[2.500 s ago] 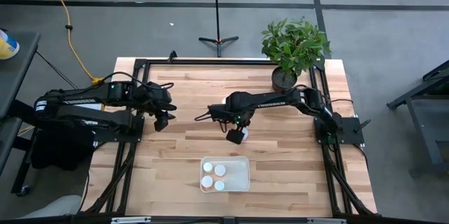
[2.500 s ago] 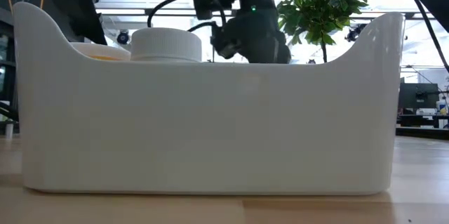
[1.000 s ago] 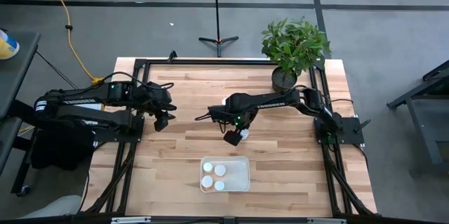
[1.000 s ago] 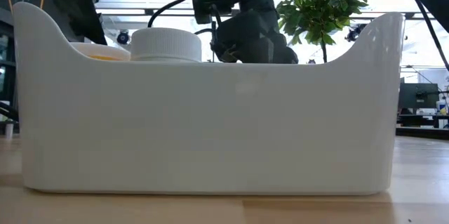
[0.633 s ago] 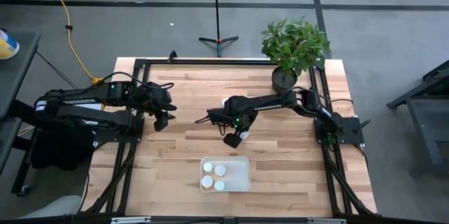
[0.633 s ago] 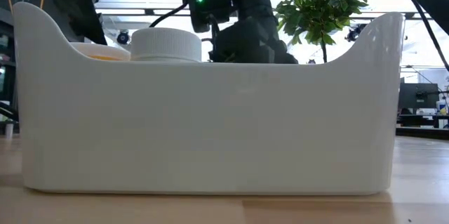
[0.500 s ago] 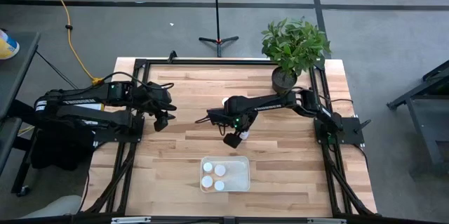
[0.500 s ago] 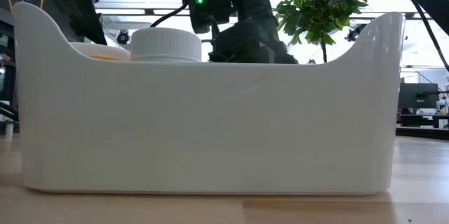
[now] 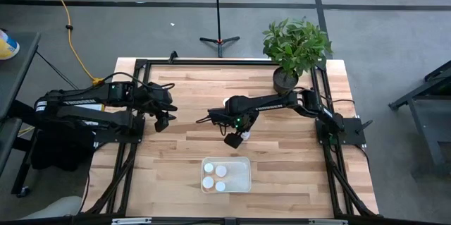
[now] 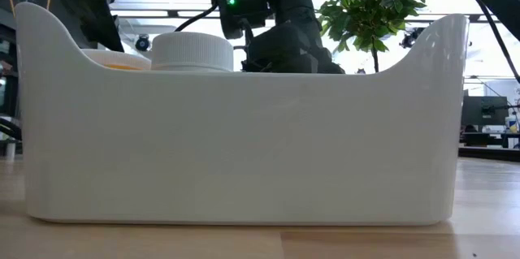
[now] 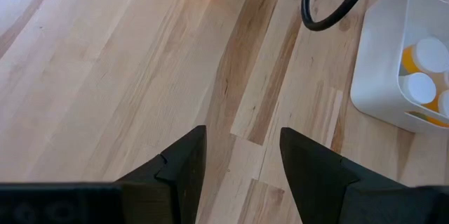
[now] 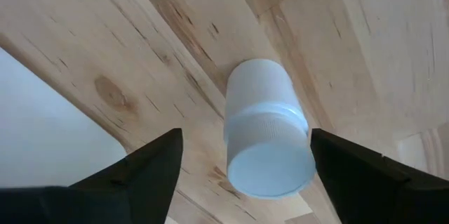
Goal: Pick and place pill bottles into a basket
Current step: Put the white pill bottle in the white bin
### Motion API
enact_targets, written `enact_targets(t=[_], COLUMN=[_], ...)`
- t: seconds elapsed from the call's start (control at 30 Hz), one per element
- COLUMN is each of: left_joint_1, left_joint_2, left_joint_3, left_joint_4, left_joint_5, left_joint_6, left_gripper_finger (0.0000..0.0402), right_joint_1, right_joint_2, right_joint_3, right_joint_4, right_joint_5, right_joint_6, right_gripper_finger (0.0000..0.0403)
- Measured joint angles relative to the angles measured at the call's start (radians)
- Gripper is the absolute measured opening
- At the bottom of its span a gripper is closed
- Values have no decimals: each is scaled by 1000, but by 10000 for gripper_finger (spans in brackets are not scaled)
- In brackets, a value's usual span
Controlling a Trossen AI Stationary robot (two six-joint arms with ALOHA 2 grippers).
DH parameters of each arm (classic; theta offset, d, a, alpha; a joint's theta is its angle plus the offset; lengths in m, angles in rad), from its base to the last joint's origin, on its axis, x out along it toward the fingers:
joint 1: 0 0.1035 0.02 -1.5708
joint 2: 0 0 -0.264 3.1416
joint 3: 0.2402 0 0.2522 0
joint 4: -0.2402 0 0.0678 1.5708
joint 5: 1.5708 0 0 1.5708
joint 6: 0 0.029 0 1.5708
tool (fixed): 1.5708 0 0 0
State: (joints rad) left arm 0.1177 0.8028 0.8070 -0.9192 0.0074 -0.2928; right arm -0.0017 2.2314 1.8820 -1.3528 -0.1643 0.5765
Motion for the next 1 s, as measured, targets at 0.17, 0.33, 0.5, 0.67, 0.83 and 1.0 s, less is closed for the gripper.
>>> enact_targets(t=[0.17, 0.33, 0.5, 0.67, 0.83, 1.0], left_joint_1=[0, 0, 0, 0, 0, 0], left_joint_2=[0, 0, 0, 0, 0, 0], left_joint_3=[0, 0, 0, 0, 0, 0], left_joint_4=[-6, -14, -32, -32, -28, -26], left_joint_5=[0, 0, 0, 0, 0, 0], left_joint_6=[0, 0, 0, 0, 0, 2], left_gripper_finger=[216, 216, 216, 216, 216, 216], right_joint_1=[2, 2, 2, 2, 2, 3], right_joint_2=[0, 0, 0, 0, 0, 0], right_joint_3=[0, 0, 0, 2, 2, 2], right_joint_4=[0, -3, -8, -10, -18, -50], right_joint_5=[-5, -7, -7, -8, -6, -3], right_joint_6=[0, 0, -1, -26, -56, -65], right_gripper_finger=[267, 225, 172, 148, 148, 148])
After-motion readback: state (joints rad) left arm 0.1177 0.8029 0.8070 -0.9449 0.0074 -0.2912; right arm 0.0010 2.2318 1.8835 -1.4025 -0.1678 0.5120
